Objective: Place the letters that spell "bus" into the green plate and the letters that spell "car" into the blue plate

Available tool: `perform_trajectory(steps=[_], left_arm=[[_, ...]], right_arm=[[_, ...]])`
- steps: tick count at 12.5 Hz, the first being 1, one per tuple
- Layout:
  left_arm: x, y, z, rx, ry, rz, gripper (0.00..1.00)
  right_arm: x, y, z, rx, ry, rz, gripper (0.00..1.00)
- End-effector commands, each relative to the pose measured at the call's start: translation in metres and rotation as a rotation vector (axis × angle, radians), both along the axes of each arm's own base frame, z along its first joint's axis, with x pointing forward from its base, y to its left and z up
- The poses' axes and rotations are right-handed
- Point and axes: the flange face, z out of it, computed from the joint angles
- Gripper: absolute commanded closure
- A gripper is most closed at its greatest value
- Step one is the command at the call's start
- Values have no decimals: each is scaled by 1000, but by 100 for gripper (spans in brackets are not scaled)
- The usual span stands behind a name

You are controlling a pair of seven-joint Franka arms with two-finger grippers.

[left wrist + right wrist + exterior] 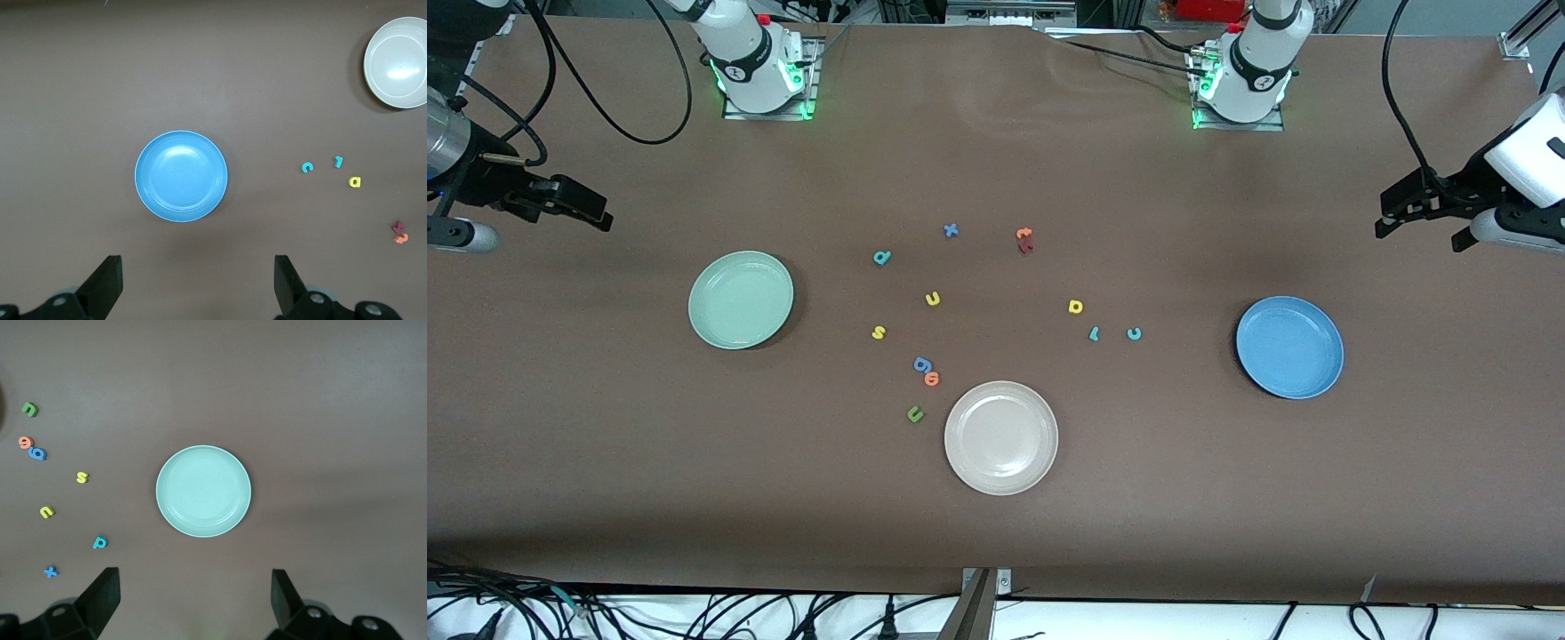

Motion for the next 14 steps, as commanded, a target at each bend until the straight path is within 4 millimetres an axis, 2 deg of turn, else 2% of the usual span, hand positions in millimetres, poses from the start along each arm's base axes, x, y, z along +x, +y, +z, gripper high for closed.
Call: perform_trajectory(steps=[1,14], left_arm=[[3,3,-1,30,9,6,0],[3,-2,0,62,2,-10,0]], right_arm=[[1,0,7,-14,-8,11,0],[0,-1,7,-14,1,16,0]])
